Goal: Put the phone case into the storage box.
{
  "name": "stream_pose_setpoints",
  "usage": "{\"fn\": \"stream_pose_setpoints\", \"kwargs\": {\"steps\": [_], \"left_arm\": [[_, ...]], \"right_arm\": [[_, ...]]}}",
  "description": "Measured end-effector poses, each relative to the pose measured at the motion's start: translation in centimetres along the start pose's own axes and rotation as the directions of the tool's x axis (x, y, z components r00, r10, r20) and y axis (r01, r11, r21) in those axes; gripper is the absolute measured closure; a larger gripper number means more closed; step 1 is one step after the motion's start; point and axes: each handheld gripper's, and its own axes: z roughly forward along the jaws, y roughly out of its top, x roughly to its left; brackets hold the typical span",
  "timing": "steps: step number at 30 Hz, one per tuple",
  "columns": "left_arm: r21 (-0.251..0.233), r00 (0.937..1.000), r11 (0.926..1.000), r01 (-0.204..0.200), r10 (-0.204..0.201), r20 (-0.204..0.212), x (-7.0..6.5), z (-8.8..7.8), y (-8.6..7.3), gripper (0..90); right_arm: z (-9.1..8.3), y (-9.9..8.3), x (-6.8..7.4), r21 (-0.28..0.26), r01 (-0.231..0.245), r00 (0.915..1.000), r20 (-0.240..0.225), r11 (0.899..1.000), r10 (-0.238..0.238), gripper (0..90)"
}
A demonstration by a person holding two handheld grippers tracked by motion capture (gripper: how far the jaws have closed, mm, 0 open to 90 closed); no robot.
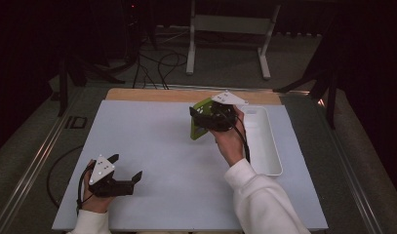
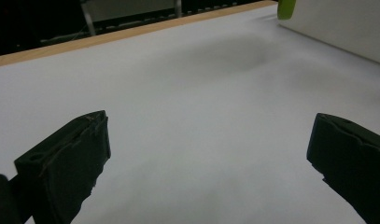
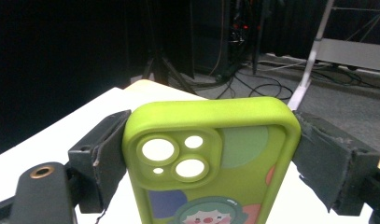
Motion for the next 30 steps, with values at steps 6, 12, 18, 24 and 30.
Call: {"fn": "stream_pose_setpoints", "kwargs": {"steps": [6, 12, 18, 24, 30], "left_arm": [[-0.001, 1.0000, 1.0000, -0.001, 0.001, 0.002, 0.0, 0.0, -0.1, 0.0], [-0.003, 1.0000, 1.0000, 0.002, -0.002, -0.002, 0.0, 0.0, -0.1, 0.0], [-0.008, 1.0000, 1.0000, 0.004, -0.004, 0.001, 0.0, 0.0, 0.0, 0.0], [-0.003, 1.0000, 1.0000, 0.005, -0.005, -0.002, 0.0, 0.1, 0.0, 0.0], [-0.005, 1.0000, 1.0000, 0.003, -0.003, 0.001, -0.1, 0.0, 0.0, 0.0]], "right_arm": [[0.1, 0.4, -0.5, 0.000, 0.001, 0.9998, 0.018, 1.000, -0.001, 16.2], [0.3, 0.6, -1.3, 0.000, -0.018, 0.9995, 0.028, 1.000, 0.018, 16.2], [0.5, 0.5, -1.9, 0.002, -0.030, 0.9989, 0.034, 1.000, 0.030, 16.2], [0.5, 0.6, -2.4, 0.001, -0.034, 0.9989, 0.032, 0.999, 0.034, 16.2], [0.4, 0.9, -2.7, 0.000, -0.032, 0.9986, 0.043, 0.999, 0.032, 16.2]]}}
